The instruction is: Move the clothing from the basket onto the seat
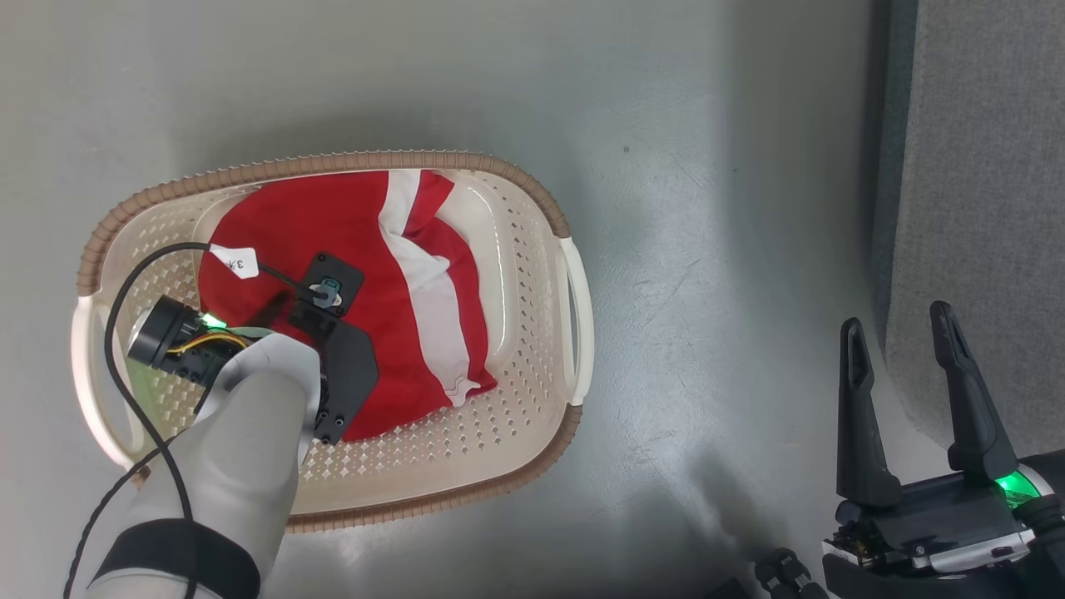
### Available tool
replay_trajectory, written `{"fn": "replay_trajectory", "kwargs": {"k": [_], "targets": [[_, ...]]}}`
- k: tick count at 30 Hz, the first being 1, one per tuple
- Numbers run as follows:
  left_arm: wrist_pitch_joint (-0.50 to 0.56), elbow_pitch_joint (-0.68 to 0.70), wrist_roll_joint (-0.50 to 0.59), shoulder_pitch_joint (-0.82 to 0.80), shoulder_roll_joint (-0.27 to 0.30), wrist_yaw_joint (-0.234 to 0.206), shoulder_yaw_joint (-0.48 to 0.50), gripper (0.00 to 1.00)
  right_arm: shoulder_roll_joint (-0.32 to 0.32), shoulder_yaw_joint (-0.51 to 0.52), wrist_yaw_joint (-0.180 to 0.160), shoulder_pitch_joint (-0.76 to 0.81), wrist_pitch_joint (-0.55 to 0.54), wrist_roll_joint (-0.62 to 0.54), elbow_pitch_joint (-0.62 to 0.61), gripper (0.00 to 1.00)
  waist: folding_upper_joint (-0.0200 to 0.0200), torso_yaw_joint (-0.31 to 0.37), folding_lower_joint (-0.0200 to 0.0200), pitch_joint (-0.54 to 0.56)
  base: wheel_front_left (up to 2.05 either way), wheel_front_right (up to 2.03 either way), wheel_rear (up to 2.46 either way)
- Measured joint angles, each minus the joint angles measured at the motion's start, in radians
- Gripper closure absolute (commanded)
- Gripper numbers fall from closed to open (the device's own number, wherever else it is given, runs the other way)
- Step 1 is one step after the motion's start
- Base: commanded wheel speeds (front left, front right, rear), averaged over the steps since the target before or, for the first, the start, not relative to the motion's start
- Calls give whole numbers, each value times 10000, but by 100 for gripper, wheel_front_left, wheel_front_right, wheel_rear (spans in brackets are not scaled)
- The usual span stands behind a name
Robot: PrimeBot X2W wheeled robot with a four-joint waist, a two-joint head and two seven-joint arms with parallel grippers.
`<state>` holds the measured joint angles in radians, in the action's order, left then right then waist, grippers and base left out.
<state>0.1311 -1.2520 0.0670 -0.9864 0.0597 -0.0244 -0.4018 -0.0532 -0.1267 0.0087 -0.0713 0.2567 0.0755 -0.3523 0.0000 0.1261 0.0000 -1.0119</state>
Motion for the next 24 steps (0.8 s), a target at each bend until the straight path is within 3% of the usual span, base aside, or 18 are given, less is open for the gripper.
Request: {"fn": "replay_trajectory", "kwargs": {"k": [2, 3, 4, 24], "targets": [[4, -19, -17, 0, -4, 94, 2, 60, -6, 8, 0, 9, 2, -2, -46, 0, 0, -17, 0, 1, 0, 0, 0], [2, -17, -35, -1, -6, 161, 12, 92, -8, 13, 0, 12, 2, -4, -79, 0, 0, -25, 0, 0, 0, 0, 0], [2, -21, -42, -2, -6, 165, 13, 100, -12, 15, 0, 15, 2, -25, -117, 0, 0, -33, 0, -1, 0, 0, 0], [-366, -203, -119, -77, -38, 522, -21, 100, -13, -96, 35, -643, 2, -31, 184, 0, 0, -44, 0, 291, 0, 0, 0]]}}
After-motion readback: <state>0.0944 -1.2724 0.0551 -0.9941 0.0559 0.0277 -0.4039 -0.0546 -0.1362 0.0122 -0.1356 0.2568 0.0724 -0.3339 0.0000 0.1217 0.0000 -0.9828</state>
